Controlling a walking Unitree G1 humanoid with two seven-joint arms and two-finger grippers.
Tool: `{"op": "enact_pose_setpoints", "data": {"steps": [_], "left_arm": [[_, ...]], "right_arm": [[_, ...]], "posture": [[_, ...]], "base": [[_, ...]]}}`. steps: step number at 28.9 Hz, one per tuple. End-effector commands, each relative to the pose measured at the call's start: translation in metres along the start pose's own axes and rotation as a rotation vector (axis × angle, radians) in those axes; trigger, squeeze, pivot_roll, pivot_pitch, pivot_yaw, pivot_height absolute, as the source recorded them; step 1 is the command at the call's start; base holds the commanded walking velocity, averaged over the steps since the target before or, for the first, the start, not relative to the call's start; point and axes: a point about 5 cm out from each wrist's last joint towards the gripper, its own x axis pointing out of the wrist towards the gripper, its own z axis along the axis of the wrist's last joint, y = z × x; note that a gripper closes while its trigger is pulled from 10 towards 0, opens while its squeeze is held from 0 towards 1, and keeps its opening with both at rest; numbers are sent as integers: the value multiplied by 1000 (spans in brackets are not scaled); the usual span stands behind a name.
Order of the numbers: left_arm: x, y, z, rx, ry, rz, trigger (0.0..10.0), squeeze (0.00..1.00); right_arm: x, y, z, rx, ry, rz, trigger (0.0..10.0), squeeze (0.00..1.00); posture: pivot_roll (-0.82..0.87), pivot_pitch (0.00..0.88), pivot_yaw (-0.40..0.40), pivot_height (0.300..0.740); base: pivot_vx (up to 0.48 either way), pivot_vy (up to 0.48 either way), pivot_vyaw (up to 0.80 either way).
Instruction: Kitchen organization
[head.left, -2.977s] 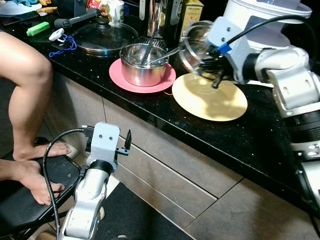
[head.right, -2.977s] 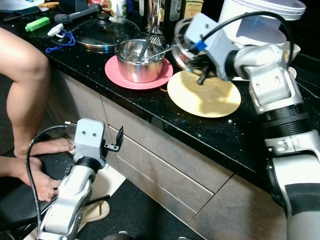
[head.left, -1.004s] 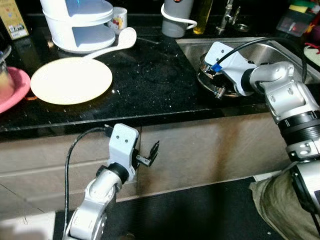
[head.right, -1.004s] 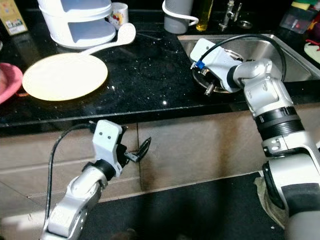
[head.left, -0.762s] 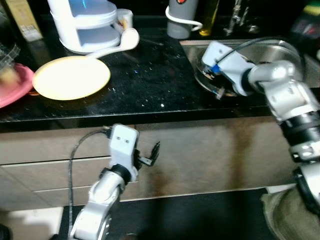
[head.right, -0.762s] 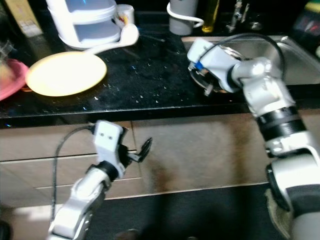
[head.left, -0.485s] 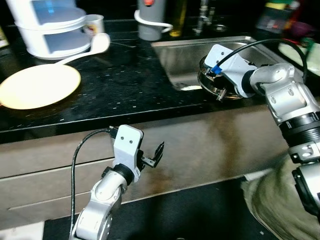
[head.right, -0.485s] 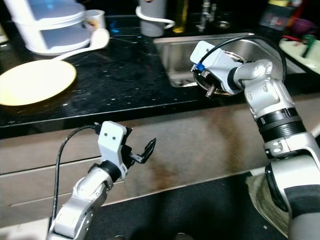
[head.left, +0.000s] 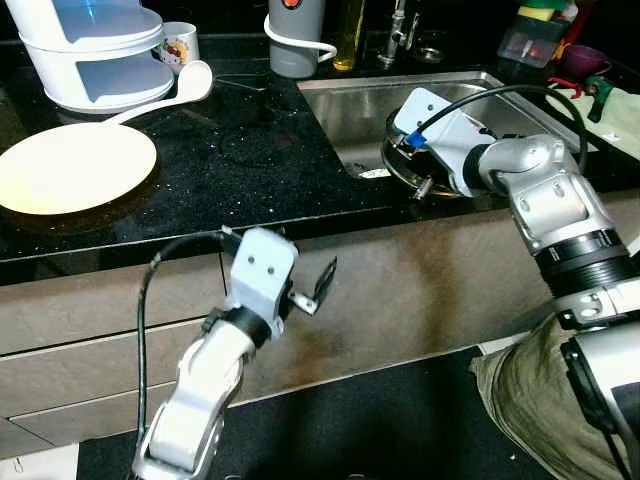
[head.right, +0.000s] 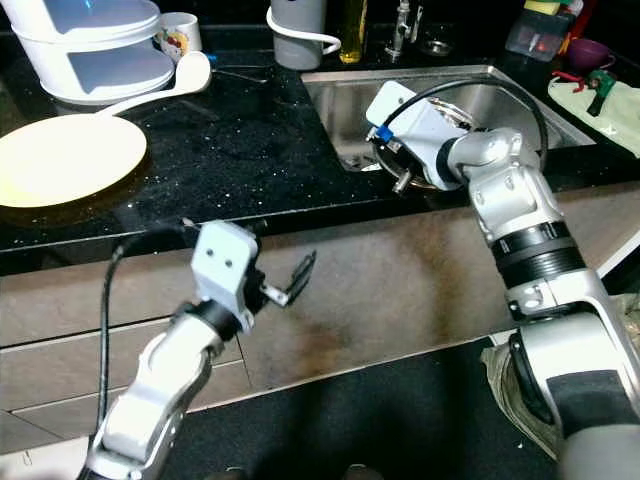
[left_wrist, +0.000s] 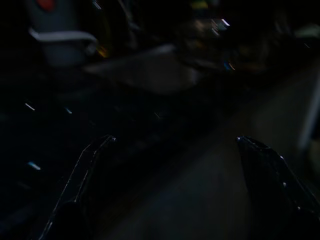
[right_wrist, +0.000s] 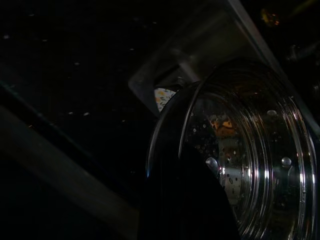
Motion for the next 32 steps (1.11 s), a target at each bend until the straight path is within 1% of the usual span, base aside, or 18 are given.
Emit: {"op": "enact_pose_setpoints", "data": {"steps": [1, 2, 3, 4, 7, 8, 9, 10, 11, 14, 15, 17, 20, 24, 27, 28, 29, 32], "left_arm": [[-1, 14, 6, 53, -22, 93, 10000, 0], [-1, 18, 8, 66, -27, 124, 10000, 0], [-1, 18, 8, 66, -27, 124, 10000, 0], [-2, 22, 8, 81, -29, 158, 10000, 0], [-4, 28, 9, 108, -32, 212, 10000, 0], [-6, 31, 9, 112, -35, 251, 10000, 0], [-6, 31, 9, 112, -35, 251, 10000, 0], [-8, 35, 10, 122, -37, 293, 10000, 0], [-8, 35, 10, 122, -37, 293, 10000, 0], [-13, 44, 10, 121, -29, 379, 10000, 0], [-13, 44, 10, 121, -29, 379, 10000, 0], [-15, 48, 9, 113, -24, 418, 10000, 0], [-16, 50, 9, 105, -23, 429, 10000, 0], [-15, 50, 9, 99, -22, 430, 10000, 0], [-14, 48, 8, 97, -23, 424, 10000, 0], [-14, 48, 8, 97, -23, 424, 10000, 0], [-13, 47, 8, 98, -23, 423, 10000, 0], [-13, 48, 9, 98, -24, 427, 10000, 0]], "right_arm": [[-3, -9, 2, 19, -23, -58, 10000, 0], [-2, -9, 1, 21, -22, -66, 10000, 0], [-2, -9, 1, 21, -22, -66, 10000, 0], [-2, -10, 1, 27, -24, -75, 10000, 0], [-1, -11, 0, 34, -24, -95, 10000, 0], [-1, -11, 0, 42, -29, -100, 10000, 0], [-1, -11, 0, 42, -29, -100, 10000, 0], [0, -10, 1, 48, -34, -103, 10000, 0], [0, -10, 1, 48, -34, -103, 10000, 0], [4, -5, 5, 56, -58, -97, 10000, 0], [4, -5, 5, 56, -58, -97, 10000, 0], [6, -3, 7, 53, -71, -89, 10000, 0], [7, -2, 8, 50, -80, -83, 10000, 0], [10, 5, 15, 53, -129, -70, 10000, 0], [13, 9, 22, 79, -186, -74, 10000, 0], [13, 9, 22, 79, -186, -74, 10000, 0], [14, 10, 26, 101, -218, -82, 10000, 0], [15, 11, 28, 118, -242, -94, 10000, 0]], "posture": [[42, 44, -77, 732], [42, 44, -77, 732], [42, 44, -77, 732], [42, 44, -77, 732], [42, 44, -78, 732], [42, 43, -78, 732], [42, 43, -78, 732], [42, 40, -77, 732], [42, 40, -77, 732], [48, 35, -80, 732], [48, 35, -80, 732], [48, 34, -79, 732], [49, 33, -80, 732], [51, 28, -82, 732], [53, 26, -83, 732], [53, 26, -83, 732], [53, 26, -83, 732], [53, 26, -83, 732]], "base": [[0, 0, 0], [0, 0, 0], [0, 0, 0], [0, 0, 0], [0, 0, 0], [0, 0, 0], [0, 0, 0], [0, 0, 0], [0, 0, 0], [0, -84, 0], [0, -251, 0], [0, -296, 0], [0, -351, 0], [0, -371, 0], [0, -384, 0], [0, -382, 0], [0, -382, 0], [0, -382, 0]]}}
